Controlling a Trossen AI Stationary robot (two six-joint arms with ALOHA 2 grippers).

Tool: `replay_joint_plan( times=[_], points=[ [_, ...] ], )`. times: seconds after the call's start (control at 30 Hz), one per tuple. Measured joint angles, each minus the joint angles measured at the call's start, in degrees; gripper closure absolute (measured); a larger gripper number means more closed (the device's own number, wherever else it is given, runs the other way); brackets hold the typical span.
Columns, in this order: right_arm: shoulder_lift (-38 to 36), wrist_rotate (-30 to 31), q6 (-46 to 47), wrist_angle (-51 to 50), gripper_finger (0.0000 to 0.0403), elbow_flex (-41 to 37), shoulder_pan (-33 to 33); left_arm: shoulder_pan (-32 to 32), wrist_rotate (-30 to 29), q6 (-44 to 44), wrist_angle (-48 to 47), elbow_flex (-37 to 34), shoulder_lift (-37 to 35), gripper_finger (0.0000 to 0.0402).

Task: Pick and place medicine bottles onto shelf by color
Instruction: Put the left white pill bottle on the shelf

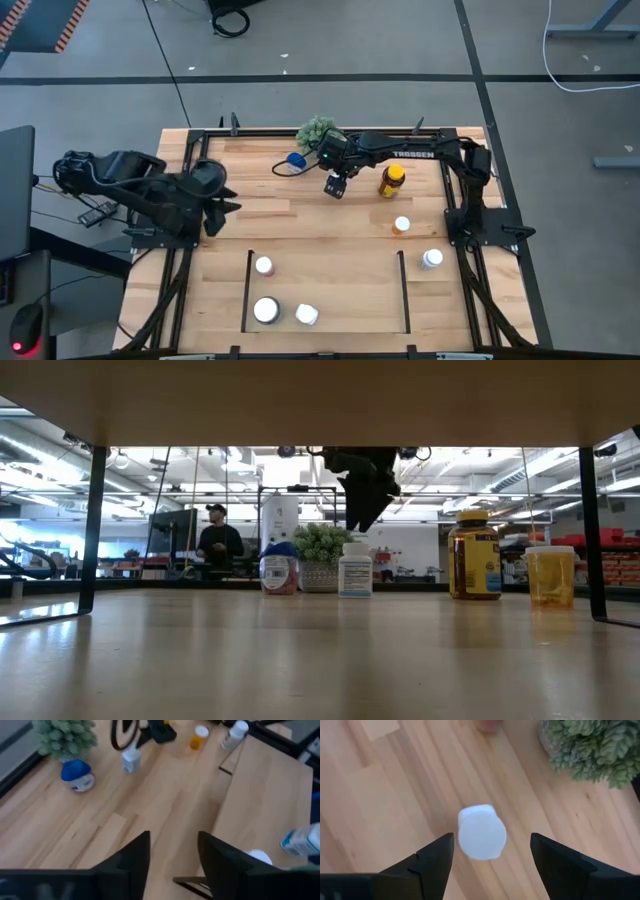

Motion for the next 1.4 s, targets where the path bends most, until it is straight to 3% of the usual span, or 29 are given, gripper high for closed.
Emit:
replay_joint_plan(
  times=[0.27, 0.53, 0.73, 1.4],
  points=[
    [0.2, -1.8, -0.3, 2.8, 0.0132, -5.0, -1.4, 2.0, -1.7, -3.0, 0.1, -0.1, 0.2, 0.0182],
    [0.1, -2.1, -3.5, 10.1, 0.0132, -4.9, -1.7, 5.3, -2.4, -3.1, 0.1, -0.1, 0.2, 0.0196],
    [1.7, -3.7, -3.3, 7.0, 0.0132, -4.9, -1.8, 6.3, -2.3, -2.9, 0.1, -0.1, 0.2, 0.0199],
    [2.4, -3.6, 10.2, 8.0, 0.0146, -4.7, -1.3, 5.8, -2.3, -1.4, -0.2, -0.1, 0.2, 0.0209]
  ],
)
